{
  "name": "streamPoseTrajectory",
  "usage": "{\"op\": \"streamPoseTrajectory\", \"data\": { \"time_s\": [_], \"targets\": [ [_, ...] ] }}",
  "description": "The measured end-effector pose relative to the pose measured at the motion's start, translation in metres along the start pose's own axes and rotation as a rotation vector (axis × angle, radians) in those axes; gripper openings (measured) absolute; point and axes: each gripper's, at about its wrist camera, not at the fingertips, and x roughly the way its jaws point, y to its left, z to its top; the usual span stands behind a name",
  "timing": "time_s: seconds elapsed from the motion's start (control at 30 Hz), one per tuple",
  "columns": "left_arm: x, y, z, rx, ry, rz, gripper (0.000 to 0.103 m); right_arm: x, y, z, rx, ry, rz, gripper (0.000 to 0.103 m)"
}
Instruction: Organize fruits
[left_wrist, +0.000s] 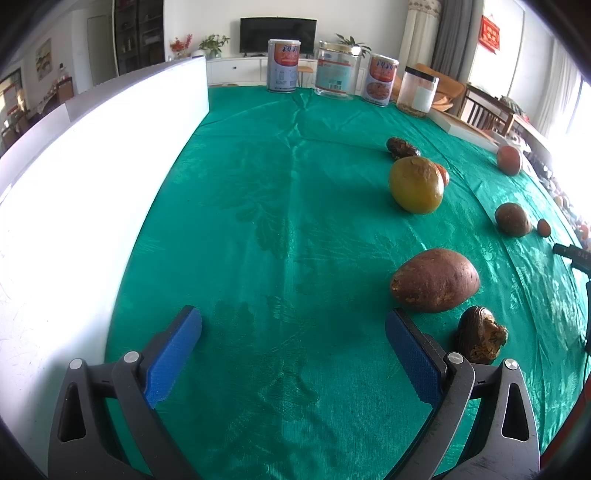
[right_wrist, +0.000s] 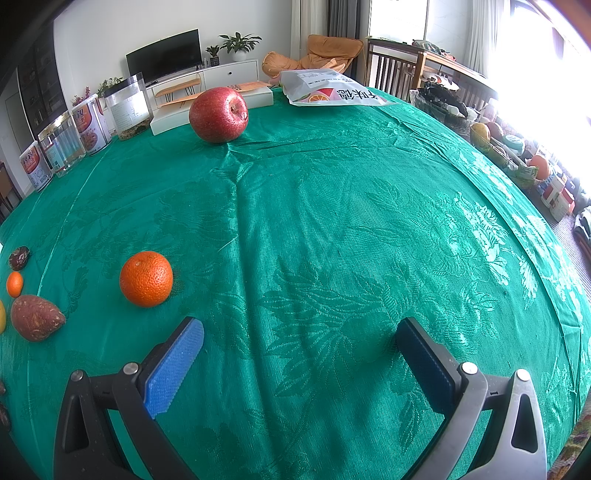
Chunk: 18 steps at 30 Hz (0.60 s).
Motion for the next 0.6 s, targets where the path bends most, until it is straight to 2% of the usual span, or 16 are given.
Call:
{"op": "streamPoseTrajectory", "data": {
  "time_s": [0.6],
  "targets": [
    [0.0008, -0.0024, 0.0001, 0.012, 0.005, 0.0, 0.1, 0.0002, 0.0002, 0.0001, 0.0, 0.0, -0.001, 0.103]
  ]
}}
